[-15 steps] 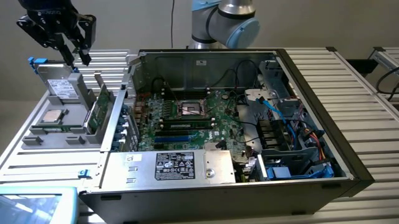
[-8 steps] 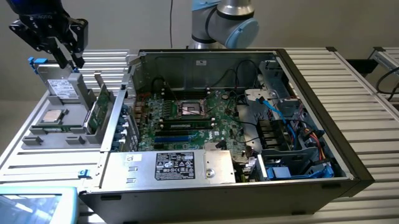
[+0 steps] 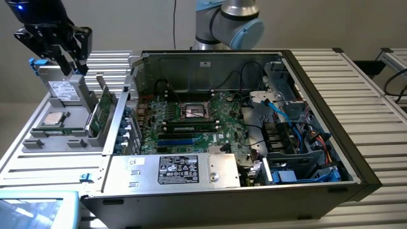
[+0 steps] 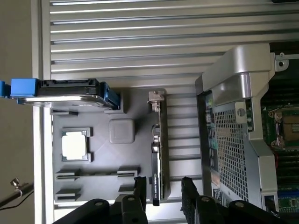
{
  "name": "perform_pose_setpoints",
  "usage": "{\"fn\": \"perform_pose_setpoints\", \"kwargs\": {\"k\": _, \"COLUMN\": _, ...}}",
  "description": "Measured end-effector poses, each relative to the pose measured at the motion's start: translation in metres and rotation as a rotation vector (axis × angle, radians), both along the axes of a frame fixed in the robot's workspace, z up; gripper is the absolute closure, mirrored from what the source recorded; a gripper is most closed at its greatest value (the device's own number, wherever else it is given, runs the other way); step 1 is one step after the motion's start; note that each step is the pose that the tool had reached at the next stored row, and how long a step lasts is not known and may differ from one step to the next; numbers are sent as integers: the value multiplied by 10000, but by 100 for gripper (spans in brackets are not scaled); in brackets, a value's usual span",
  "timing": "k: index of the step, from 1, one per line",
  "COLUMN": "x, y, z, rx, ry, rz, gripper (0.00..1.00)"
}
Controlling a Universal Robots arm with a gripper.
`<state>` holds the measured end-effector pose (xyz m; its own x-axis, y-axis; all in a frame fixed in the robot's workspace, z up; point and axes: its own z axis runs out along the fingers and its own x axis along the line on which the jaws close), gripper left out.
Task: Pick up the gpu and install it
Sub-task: 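Pick up the gpu and move the gpu toward the slot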
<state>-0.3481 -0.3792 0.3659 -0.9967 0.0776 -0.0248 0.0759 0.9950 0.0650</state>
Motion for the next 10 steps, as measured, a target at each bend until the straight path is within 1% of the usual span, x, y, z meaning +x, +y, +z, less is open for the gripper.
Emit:
{"fn": "perform_pose_setpoints", "kwargs": {"k": 3, "x": -18, "y": 0, "z": -54, "rx": -1, "ry": 0, "rz": -37, "gripper": 56}}
{"fn": "perform_pose_setpoints", "kwargs": {"k": 7, "x": -96, "y": 0, "z": -128, "rx": 0, "ry": 0, "rz": -105, "gripper": 56}}
{"fn": "perform_pose_setpoints", "kwargs": {"k": 10, "x": -121, "y": -1, "z": -181, "rx": 0, "ry": 0, "rz": -189, "gripper": 56}}
